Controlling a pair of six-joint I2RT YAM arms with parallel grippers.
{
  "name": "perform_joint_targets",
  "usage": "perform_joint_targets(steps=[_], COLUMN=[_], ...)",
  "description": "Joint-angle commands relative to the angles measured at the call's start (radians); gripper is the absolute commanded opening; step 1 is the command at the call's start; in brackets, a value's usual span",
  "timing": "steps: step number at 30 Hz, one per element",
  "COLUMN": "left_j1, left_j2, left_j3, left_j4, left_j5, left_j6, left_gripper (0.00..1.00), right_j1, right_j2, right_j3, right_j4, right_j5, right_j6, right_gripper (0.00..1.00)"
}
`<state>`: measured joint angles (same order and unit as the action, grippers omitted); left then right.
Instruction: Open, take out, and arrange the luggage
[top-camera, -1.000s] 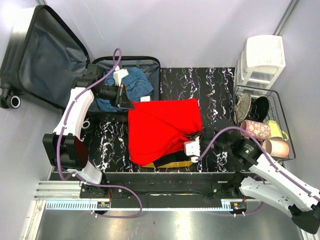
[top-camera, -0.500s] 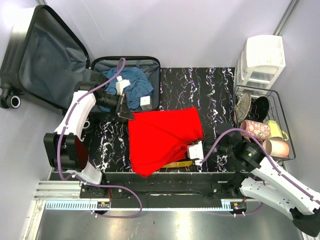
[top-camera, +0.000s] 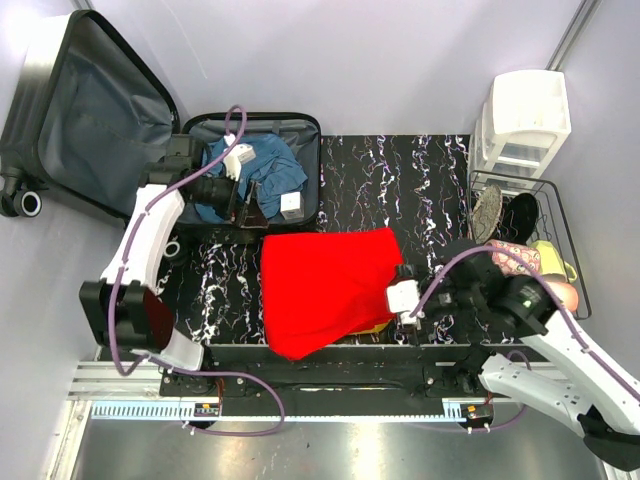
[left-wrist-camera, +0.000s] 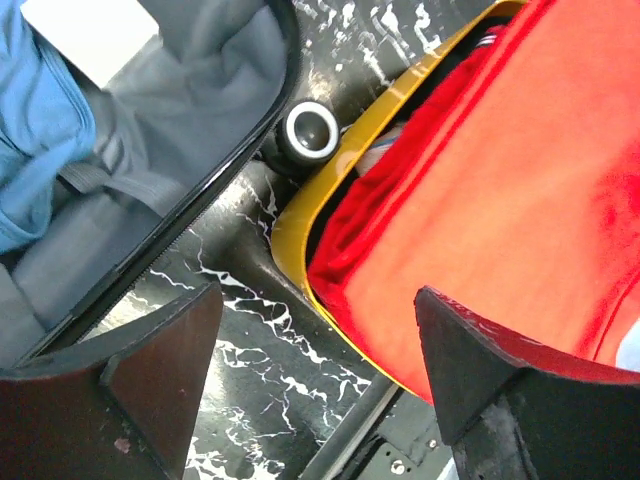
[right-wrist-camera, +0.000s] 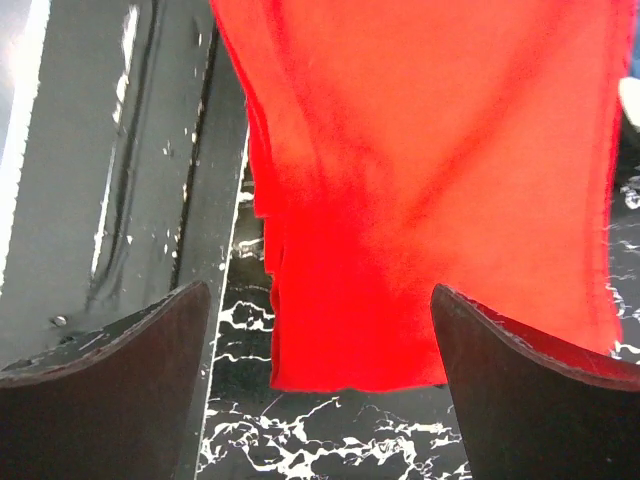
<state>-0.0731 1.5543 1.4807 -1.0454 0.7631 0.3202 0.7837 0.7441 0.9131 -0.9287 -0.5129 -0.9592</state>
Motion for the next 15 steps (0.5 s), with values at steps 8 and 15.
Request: perform_joint_targets(steps=[8,15], left_j1=[-0.177,-0.413], left_j2=[-0.387,-0.454], left_j3=[-0.25,-0.494], left_j4=[0.184,0.491], left_j5=[0.216,-0.006], left_j6=[0.221,0.312], left_gripper=[0.63,0.63], right_j1=[-0.006,-0.014], right_j2=[0.187,0.299], right_j3=[0.268,0.116], right_j4=[0.077,0.361], right_j5=[0.02,0.051], right_j6=[0.43,0.43], right_gripper=[0.74,0.66])
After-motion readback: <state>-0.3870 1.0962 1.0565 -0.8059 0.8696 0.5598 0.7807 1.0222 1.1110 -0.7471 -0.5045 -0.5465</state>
